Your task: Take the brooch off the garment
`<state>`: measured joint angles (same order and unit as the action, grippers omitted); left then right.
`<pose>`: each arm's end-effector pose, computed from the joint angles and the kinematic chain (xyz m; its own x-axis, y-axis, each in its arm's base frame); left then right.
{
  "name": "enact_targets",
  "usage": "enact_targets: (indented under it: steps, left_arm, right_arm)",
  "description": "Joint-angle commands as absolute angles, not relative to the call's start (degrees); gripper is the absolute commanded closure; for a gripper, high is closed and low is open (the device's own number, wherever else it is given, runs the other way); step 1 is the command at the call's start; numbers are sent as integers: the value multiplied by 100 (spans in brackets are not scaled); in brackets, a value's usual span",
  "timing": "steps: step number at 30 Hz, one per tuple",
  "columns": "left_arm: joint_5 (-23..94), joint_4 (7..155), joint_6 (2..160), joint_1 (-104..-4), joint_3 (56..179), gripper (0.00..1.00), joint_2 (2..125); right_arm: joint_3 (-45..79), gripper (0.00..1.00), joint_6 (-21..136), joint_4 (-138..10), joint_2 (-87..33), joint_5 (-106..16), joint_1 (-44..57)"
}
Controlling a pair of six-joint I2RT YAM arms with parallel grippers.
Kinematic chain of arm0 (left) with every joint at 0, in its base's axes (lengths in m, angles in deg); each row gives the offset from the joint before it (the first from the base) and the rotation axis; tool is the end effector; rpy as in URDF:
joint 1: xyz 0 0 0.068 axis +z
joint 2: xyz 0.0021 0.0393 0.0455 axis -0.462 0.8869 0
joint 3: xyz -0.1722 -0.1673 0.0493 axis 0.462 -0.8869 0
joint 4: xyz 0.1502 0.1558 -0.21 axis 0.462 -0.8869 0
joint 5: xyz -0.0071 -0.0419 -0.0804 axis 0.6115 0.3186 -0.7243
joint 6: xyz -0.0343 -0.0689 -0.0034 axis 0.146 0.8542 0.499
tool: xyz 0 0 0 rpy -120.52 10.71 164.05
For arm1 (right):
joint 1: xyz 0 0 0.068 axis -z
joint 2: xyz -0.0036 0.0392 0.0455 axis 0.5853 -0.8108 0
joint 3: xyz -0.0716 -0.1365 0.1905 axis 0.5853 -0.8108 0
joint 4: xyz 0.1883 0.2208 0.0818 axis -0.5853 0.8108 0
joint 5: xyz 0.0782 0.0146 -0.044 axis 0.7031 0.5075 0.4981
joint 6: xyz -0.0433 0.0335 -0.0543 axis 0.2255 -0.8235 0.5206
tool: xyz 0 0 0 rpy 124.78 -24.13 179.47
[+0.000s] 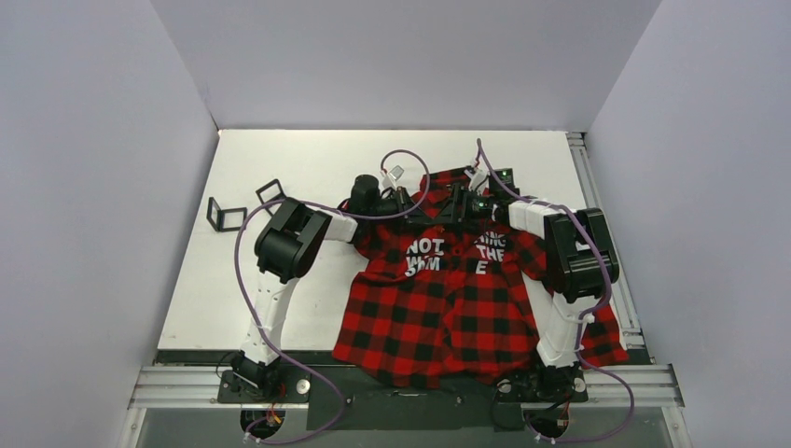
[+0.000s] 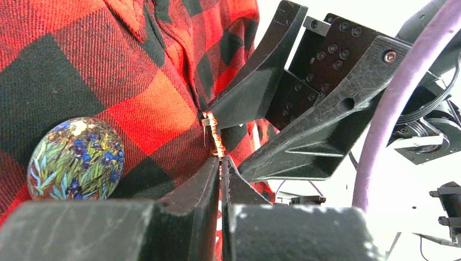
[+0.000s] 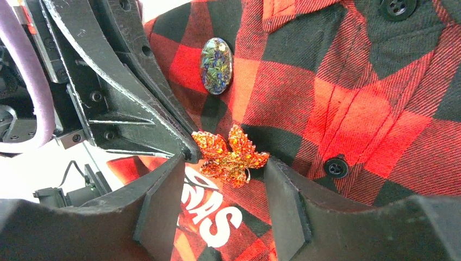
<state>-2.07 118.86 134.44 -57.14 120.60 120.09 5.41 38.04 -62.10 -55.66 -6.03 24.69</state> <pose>0.4111 -0.2878 0.0446 -0.9607 -0.1839 -0.2079 0.1604 0.2436 -0.9565 0.4044 0.1286 0.0819 -0.9265 0.1248 -0.3551 -0.2228 0.5787 0.7845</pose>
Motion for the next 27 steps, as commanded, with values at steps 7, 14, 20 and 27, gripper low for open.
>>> enact_targets:
  steps: [7, 14, 20, 27]
  left_arm:
    - [-184, 11754, 13173, -5705, 12189, 76, 12041]
    - [19, 11468, 12956, -5640, 12137, 62, 11940]
    - [233, 11361, 12840, -5552, 11983, 47, 11791]
    - [318, 11395, 12829, -5478, 11818, 43, 11637]
  right_arm:
    - [479, 53, 3367, -7199, -5523, -84, 2449]
    - [493, 54, 3355, -7201, -5616, -33, 2449]
    - [464, 55, 3318, -7184, -5638, 40, 2413]
    - [397, 55, 3126, -7397, -5677, 123, 2239]
